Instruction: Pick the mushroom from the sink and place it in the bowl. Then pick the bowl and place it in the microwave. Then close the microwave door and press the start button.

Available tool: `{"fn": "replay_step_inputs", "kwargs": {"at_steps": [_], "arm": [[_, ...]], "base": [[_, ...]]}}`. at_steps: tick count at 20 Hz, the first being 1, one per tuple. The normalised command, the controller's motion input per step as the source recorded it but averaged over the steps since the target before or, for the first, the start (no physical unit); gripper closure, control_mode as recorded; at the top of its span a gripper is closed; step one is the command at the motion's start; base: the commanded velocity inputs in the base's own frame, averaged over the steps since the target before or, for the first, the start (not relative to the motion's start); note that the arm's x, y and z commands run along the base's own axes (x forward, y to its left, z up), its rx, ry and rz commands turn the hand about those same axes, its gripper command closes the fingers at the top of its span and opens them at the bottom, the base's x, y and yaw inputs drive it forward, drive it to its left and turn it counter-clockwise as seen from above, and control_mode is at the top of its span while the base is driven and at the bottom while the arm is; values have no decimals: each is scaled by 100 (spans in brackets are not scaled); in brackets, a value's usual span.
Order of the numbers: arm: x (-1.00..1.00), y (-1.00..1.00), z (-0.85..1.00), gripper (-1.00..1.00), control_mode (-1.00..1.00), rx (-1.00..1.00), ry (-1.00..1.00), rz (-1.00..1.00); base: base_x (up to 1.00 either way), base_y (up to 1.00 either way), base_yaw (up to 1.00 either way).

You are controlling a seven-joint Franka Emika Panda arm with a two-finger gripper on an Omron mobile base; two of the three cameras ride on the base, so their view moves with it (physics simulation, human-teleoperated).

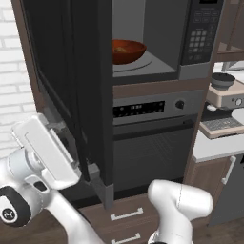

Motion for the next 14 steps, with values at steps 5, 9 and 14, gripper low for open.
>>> {"fn": "replay_step_inputs", "kwargs": {"at_steps": [5,9,14], "arm": [[-27,-74,20,-100,-100,7,0,15],[-18,-80,16,-100,-100,7,0,21],[-13,-74,21,-100,-100,11,0,20]], "base": [[0,0,0],[0,0,0],[0,0,0]]}}
